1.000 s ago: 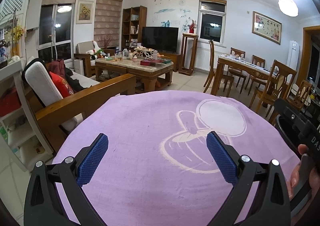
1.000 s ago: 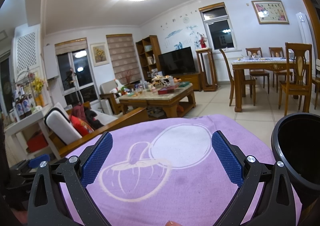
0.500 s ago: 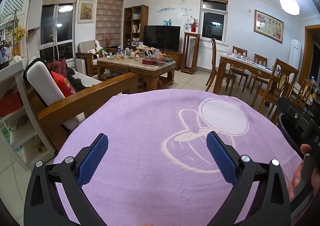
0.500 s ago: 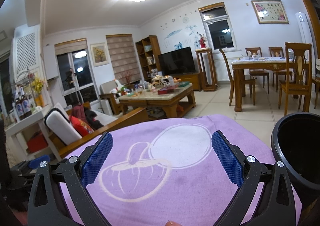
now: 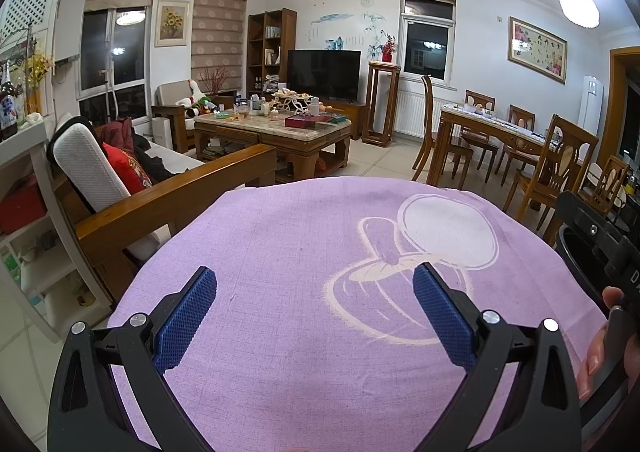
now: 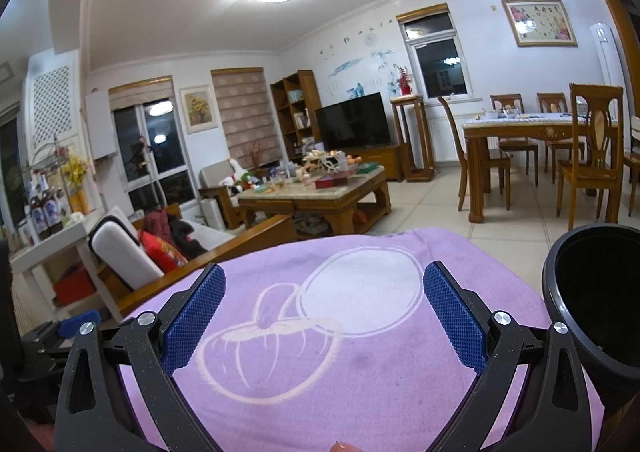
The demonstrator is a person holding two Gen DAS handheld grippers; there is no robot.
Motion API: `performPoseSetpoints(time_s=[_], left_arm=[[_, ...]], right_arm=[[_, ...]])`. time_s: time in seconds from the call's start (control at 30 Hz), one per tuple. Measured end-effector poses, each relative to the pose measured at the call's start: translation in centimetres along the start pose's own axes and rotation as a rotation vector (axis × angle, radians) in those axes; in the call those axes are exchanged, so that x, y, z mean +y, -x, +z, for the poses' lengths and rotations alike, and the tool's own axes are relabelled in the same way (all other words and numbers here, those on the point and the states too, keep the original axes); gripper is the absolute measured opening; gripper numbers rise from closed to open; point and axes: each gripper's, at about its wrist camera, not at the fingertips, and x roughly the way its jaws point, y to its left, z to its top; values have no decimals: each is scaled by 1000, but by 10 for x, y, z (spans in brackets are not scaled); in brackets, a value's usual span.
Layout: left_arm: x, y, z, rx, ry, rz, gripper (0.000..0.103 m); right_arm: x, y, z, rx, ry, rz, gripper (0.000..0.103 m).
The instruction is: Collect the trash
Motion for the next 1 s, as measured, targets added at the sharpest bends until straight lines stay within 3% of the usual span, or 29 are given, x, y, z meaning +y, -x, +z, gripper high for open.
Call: performPoseSetpoints(time_s=[1.0], left_arm=[[-2,-2,1,6,-4,-1,98]], right_arm=[[7,0,-1,1,-1,-2,98]])
